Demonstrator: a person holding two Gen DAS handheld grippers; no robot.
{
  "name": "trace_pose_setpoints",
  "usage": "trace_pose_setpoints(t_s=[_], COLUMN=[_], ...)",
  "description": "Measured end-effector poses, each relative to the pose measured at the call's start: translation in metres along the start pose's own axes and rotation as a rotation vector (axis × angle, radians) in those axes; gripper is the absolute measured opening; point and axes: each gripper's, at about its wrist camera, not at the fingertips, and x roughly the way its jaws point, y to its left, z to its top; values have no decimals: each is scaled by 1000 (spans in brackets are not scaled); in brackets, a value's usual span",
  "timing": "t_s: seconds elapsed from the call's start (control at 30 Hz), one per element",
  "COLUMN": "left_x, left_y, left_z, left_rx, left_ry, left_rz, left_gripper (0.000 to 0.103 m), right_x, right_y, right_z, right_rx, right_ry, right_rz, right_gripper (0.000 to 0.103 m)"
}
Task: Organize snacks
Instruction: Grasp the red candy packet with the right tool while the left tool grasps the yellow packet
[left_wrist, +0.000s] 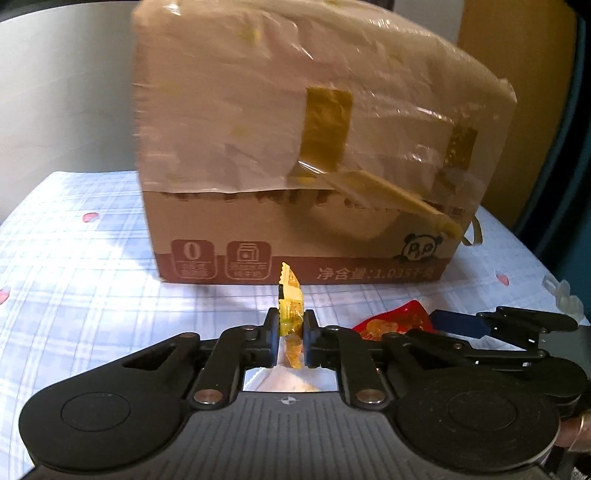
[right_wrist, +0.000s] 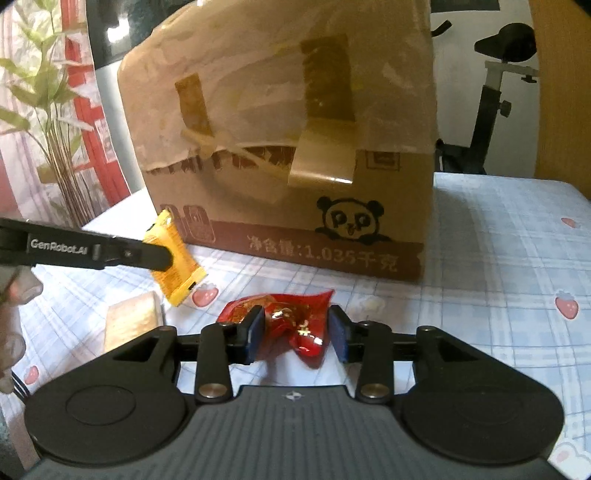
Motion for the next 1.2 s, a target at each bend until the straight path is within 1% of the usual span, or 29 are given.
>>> trace_pose_setpoints(t_s=[0.07, 0.13, 0.23, 0.3, 0.43, 0.53, 0.7, 0.8, 0.9, 1.0, 1.07, 1.2], left_x=[-5, -7, -14, -17, -20, -23, -26, -26, -25, -26, -26, -28], left_y=[-1, -2, 0, 2, 8, 12, 16, 19, 17, 14, 15, 18], left_z=[-3, -7, -10, -11, -13, -16, -17, -18, -19, -20, -20, -20], left_rx=[2, 2, -12, -22, -48, -64, -83, -95, -100, -91, -92, -99], left_ry=[-7, -9, -17, -24, -34, -40, -50, -53, -52, -58, -60, -63], left_rz=[3, 2, -3, -7, -11, -12, -16, -17, -23, -26, -27, -25], left_gripper=[13, 13, 13, 13, 13, 13, 13, 13, 13, 13, 13, 13], right_x=[-4, -7, -10, -11, -4, 6, 18, 13, 17, 24, 31, 42], right_y=[1, 2, 9, 19, 40, 48, 44, 44, 44, 40, 39, 35], right_z=[-1, -1, -1, -2, -6, -6, 2, 4, 5, 11, 17, 24], right_rx=[-2, -9, -55, -121, -262, -325, -312, -384, -443, -440, -430, -389], right_ry=[-25, -43, -57, -49, -5, 29, 99, 117, 150, 162, 166, 170], right_rz=[-6, -14, -13, 13, 54, 32, 0, -6, -4, 5, 3, 19], right_gripper=[46, 47, 48, 53, 69, 69, 69, 69, 69, 69, 65, 58])
